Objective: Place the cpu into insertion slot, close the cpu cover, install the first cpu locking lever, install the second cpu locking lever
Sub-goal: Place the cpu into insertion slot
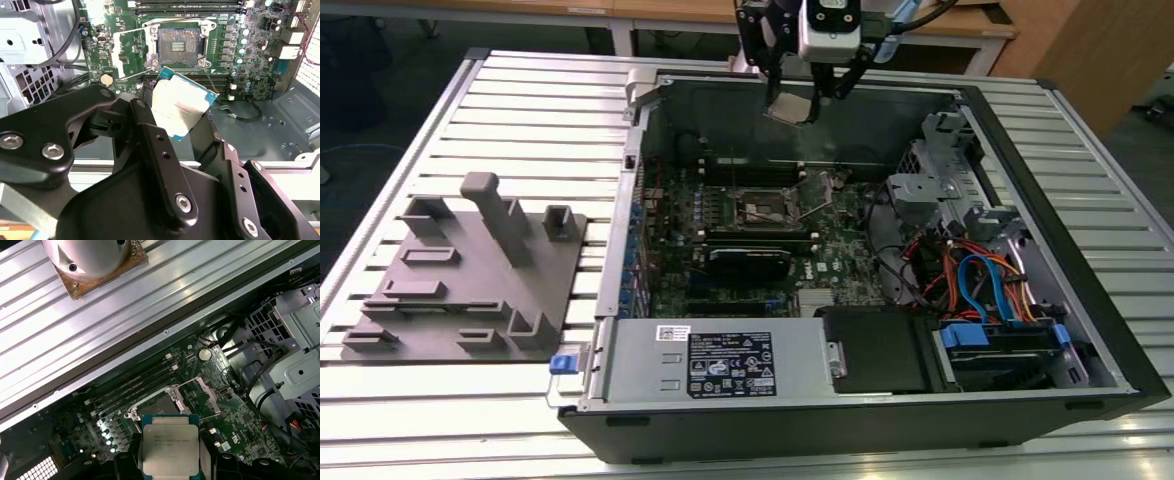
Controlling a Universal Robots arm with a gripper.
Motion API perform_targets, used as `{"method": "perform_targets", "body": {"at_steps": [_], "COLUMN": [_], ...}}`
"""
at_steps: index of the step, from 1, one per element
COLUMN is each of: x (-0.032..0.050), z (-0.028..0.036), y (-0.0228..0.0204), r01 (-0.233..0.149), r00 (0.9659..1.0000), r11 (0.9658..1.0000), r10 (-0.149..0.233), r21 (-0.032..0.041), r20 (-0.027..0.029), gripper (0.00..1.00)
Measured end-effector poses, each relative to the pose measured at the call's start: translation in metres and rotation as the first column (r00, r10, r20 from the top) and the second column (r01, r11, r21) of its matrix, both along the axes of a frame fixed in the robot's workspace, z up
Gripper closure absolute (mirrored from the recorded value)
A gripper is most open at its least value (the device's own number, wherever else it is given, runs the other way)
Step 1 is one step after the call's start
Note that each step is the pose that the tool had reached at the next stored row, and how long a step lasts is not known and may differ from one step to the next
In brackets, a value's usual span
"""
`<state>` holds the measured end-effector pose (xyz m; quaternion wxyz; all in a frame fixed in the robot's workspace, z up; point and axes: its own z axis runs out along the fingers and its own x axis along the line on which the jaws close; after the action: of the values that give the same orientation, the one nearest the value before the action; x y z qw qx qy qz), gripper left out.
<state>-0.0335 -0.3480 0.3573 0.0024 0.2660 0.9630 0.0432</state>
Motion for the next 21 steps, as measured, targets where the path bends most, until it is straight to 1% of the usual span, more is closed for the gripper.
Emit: {"method": "perform_targets", "body": {"at_steps": [14, 21], "x": [0.0, 0.0], "z": [-0.0001, -0.0001], "y": [0.0, 0.0], "r01": [0.003, 0.029], "r00": [1.0, 0.9996], "r11": [1.0, 0.9996], "r10": [-0.003, -0.029], "r21": [0.0001, 0.0001], "r20": [0.0001, 0.0001], "gripper": [0.46, 0.46]}}
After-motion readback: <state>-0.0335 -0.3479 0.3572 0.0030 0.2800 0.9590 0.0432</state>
